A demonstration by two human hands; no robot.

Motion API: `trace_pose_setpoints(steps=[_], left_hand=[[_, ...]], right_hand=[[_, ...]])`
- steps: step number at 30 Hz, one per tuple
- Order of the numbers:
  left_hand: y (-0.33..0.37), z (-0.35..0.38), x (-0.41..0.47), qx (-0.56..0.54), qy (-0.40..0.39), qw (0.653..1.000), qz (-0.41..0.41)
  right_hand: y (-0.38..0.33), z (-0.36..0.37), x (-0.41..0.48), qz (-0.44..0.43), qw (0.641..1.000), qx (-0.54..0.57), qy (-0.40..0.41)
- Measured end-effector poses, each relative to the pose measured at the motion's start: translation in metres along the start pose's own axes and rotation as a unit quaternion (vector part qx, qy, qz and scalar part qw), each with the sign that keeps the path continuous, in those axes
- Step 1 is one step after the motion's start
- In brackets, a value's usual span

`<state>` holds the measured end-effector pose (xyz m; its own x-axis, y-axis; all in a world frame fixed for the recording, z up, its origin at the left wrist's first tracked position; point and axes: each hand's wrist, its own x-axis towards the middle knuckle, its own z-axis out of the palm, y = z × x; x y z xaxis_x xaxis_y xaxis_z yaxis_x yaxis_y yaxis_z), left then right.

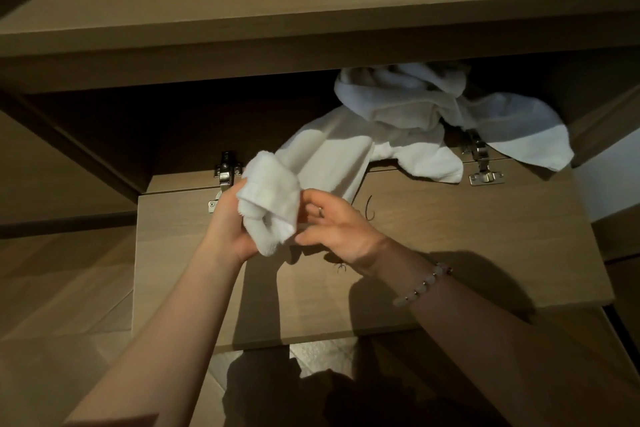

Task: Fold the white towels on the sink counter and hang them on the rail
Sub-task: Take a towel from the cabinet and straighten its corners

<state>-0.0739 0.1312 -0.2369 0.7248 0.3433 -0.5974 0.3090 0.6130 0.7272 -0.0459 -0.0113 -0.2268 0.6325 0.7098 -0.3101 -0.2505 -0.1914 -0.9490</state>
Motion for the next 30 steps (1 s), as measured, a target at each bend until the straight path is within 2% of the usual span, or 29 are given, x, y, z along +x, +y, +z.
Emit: trace_pose_setpoints(steps=[5,10,13,16,18,21,24,26,30], left_hand=[[0.007,-0.005,-0.011,0.098,-0.043,0.993,-0.057],[0.004,-0.011,-0.016,0.193,-0.207,0.956,-0.080],[0.004,-0.015,-0.010,0.256,-0.271,0.921,-0.115],[0.004,-0.020,-0.007,0.270,-0.259,0.916,-0.144],[0.003,-0.019,-0.009,0.238,-0.234,0.930,-0.152],[0.001,-0.014,-0.002,0.182,-0.124,0.969,-0.115],[-0.001,-0.008,0.009,0.210,-0.042,0.972,-0.094],[-0.005,0.001,0.009,0.248,-0.038,0.965,-0.080],[-0.010,0.026,-0.004,0.279,-0.101,0.952,-0.075]], right_hand=[[0.005,-0.020,0.003,0.013,0.983,0.037,0.178],[0.010,-0.018,0.006,0.053,0.979,-0.028,0.194],[0.011,-0.015,0.009,0.058,0.967,-0.035,0.245],[0.016,-0.020,0.012,0.053,0.957,-0.045,0.281],[0.019,-0.024,0.014,0.054,0.953,-0.070,0.289],[0.019,-0.026,0.011,0.049,0.952,-0.093,0.289],[0.016,-0.023,0.010,0.027,0.954,-0.054,0.295],[0.014,-0.020,0.009,0.007,0.948,-0.034,0.315],[0.013,-0.018,0.006,-0.033,0.941,0.004,0.337]])
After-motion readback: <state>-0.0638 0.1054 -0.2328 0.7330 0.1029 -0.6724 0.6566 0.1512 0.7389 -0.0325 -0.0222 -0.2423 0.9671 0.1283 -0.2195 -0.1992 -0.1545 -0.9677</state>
